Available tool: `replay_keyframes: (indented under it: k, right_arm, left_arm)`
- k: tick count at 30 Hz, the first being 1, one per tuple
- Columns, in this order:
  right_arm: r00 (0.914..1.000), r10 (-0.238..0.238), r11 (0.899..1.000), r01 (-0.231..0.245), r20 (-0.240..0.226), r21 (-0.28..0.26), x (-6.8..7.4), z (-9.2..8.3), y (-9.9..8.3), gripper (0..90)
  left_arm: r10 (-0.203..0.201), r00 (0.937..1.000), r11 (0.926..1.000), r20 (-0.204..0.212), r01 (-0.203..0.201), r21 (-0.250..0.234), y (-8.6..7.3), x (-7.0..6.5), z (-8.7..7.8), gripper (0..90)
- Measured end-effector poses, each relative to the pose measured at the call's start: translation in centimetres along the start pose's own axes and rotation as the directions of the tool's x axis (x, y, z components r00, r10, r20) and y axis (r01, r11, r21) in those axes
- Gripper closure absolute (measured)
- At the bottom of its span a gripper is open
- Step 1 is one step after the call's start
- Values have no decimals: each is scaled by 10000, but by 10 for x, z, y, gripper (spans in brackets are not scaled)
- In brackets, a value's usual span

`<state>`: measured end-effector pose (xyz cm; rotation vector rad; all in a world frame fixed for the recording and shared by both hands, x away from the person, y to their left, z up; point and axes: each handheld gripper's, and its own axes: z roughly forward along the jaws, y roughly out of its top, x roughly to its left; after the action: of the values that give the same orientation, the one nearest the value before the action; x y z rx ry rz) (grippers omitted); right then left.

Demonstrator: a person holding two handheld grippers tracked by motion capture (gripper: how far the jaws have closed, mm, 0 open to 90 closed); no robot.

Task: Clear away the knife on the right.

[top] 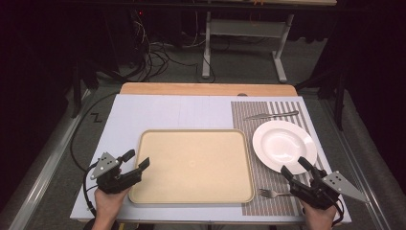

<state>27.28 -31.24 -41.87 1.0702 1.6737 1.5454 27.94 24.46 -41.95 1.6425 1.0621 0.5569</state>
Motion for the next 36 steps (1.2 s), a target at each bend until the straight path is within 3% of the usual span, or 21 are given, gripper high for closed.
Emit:
replay_keyframes:
  k: [4,22,36]
  right_arm:
    - [9998,-178,9998,178,74,3,0,5,5,278]
    - [9998,-193,9997,192,72,161,-3,22,15,278]
    - [9999,1,9997,-5,151,257,-6,37,20,278]
  left_arm:
    - [3,10000,10000,-11,-3,-2,0,0,0,347]
    - [14,10000,10000,-53,-14,-12,0,0,1,347]
    - [-62,10000,10000,-69,62,-54,0,1,2,347]
